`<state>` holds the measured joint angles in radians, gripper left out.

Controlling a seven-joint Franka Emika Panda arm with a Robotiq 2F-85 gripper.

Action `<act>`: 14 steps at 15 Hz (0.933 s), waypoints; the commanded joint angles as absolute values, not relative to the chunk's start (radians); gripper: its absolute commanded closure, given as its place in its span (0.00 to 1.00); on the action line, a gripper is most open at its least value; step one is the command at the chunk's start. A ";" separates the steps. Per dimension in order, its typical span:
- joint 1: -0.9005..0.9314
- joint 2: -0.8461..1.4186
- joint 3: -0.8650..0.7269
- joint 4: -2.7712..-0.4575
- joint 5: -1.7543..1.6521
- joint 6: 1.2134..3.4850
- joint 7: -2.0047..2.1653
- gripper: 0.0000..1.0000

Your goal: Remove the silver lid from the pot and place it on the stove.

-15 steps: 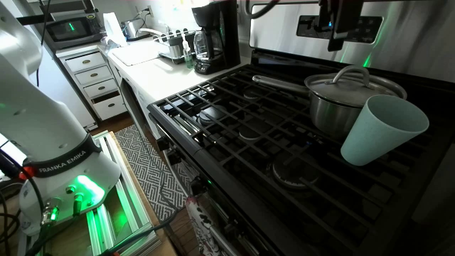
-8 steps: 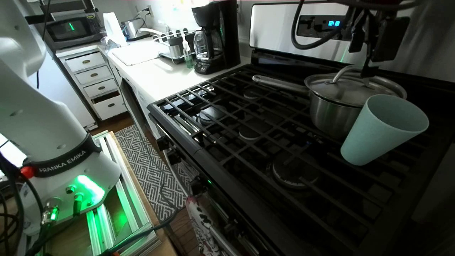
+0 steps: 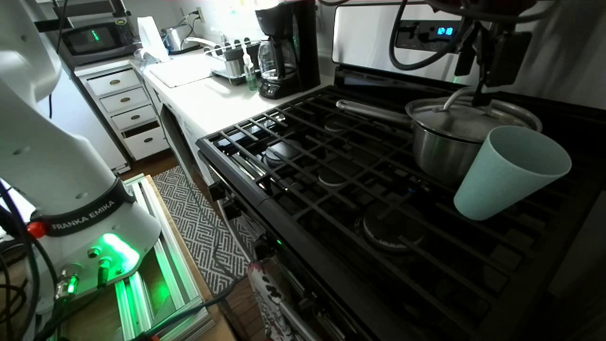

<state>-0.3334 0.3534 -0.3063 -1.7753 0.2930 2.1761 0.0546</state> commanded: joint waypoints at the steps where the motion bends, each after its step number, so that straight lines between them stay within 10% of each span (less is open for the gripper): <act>1: -0.317 0.408 -0.290 -1.721 0.209 2.183 0.106 0.00; 14: -0.298 0.475 -0.286 -1.609 0.082 2.113 0.160 0.93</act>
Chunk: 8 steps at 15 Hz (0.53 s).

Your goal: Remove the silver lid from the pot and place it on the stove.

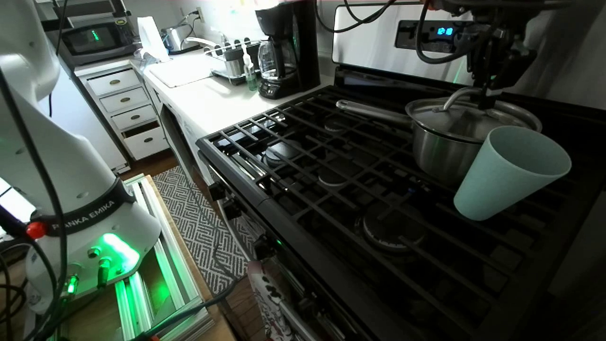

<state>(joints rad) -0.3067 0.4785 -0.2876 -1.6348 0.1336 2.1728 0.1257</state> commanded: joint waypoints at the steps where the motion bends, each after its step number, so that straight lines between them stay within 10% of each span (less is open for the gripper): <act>1: -0.295 0.466 -0.285 -1.612 0.071 2.081 0.160 0.99; 8: -0.303 0.396 -0.266 -1.634 0.107 2.022 0.149 0.96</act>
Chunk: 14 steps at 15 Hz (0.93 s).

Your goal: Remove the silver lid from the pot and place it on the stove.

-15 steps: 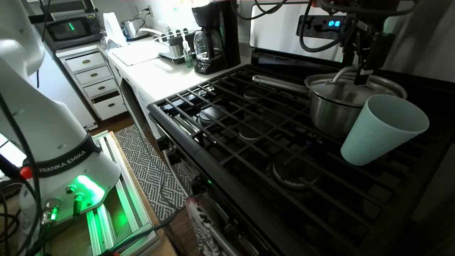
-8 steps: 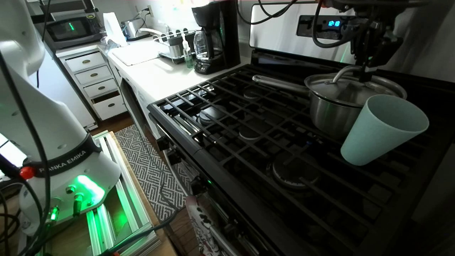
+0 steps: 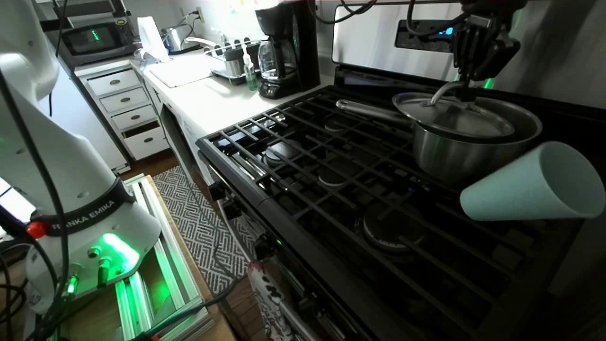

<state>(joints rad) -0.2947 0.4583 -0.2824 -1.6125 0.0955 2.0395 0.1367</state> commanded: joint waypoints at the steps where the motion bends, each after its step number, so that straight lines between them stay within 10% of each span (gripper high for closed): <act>1: -0.301 0.374 -0.263 -1.647 0.110 2.035 0.140 0.96; 14: -0.249 0.154 -0.186 -1.935 0.150 2.235 0.060 0.96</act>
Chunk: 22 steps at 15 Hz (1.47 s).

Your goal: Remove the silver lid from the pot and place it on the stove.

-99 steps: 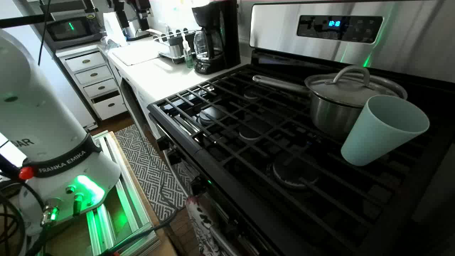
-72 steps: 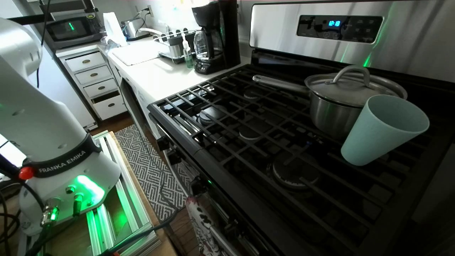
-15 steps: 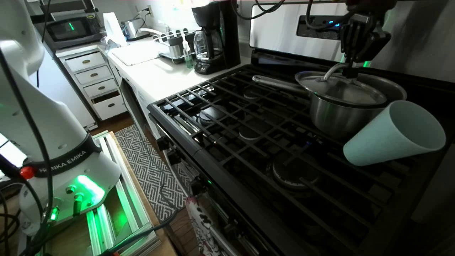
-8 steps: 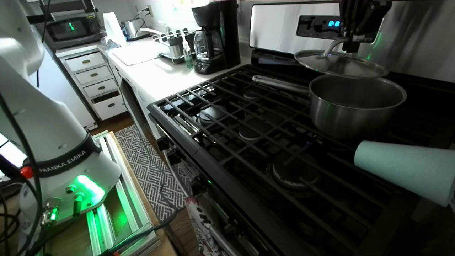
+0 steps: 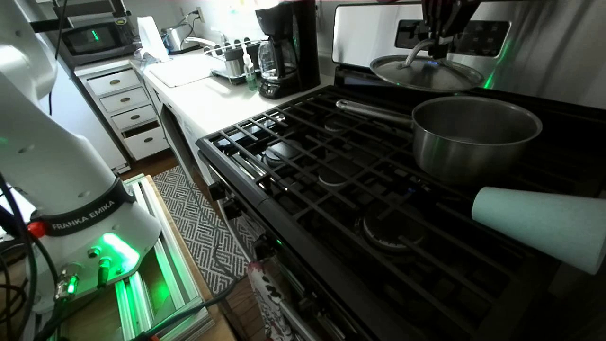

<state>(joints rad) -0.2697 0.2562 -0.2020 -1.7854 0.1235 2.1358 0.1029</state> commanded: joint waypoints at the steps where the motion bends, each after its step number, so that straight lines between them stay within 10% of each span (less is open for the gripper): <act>1: -0.241 0.133 -0.177 -1.973 0.157 2.263 0.044 0.96; 22: -0.093 0.196 -0.020 -2.165 0.199 2.509 -0.339 0.96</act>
